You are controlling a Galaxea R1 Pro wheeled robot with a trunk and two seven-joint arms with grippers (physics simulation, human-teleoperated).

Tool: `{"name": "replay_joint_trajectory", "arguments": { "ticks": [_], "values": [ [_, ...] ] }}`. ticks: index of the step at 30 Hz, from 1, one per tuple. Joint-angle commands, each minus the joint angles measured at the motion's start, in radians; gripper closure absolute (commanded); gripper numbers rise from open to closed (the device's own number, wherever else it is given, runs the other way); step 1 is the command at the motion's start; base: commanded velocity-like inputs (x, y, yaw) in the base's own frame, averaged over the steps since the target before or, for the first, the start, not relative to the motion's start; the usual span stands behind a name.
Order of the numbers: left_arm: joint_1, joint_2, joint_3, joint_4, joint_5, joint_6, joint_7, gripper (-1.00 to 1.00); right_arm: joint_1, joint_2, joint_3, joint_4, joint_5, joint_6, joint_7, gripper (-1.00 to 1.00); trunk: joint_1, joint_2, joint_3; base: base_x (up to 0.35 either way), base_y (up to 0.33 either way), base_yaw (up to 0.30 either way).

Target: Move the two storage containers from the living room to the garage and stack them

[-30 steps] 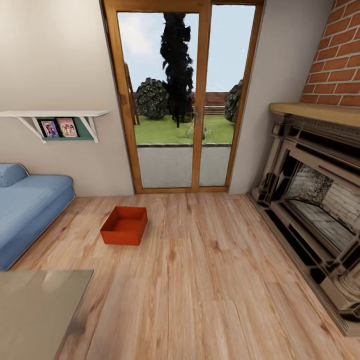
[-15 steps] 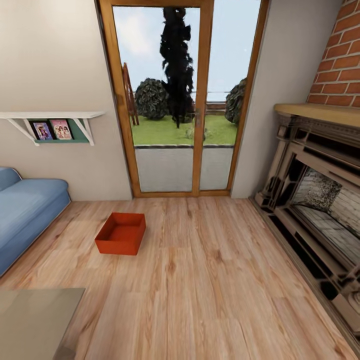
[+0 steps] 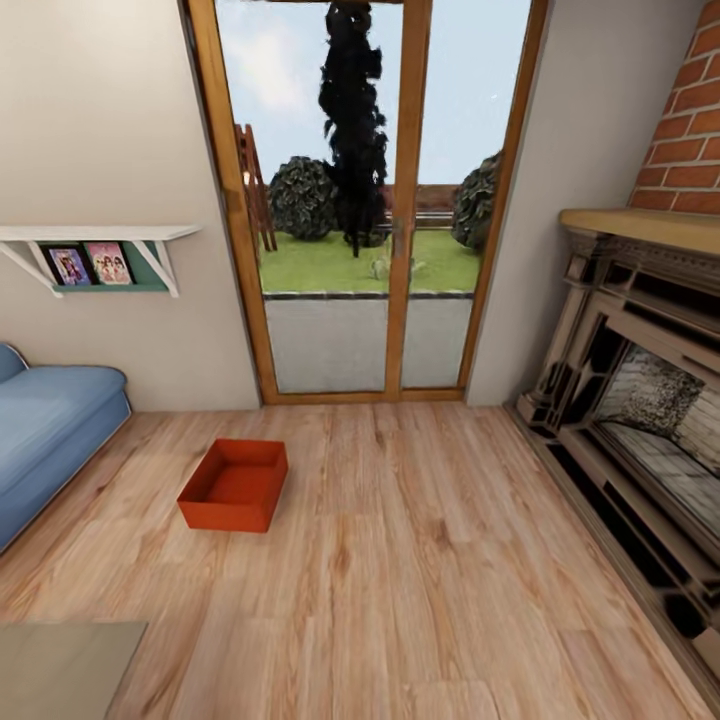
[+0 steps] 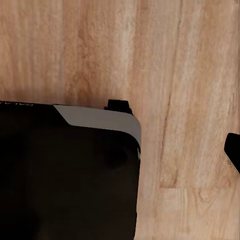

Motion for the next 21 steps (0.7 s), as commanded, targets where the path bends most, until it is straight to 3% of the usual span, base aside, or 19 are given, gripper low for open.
{"name": "replay_joint_trajectory", "arguments": {
  "ticks": [1,21],
  "values": [
    [-0.001,0.0,0.0,0.0,0.005,0.002,0.001,-1.0,-0.001,0.001,0.008,0.003,-0.009,-0.006,-0.001,-1.0,0.001,-0.001,-0.001,0.321,0.0,0.0],
    [-0.001,0.0,0.0,0.0,0.005,0.002,0.001,-1.0,-0.001,0.001,0.008,0.003,-0.009,-0.006,-0.001,-1.0,0.001,-0.001,-0.001,0.321,0.0,0.0]
  ]
}}
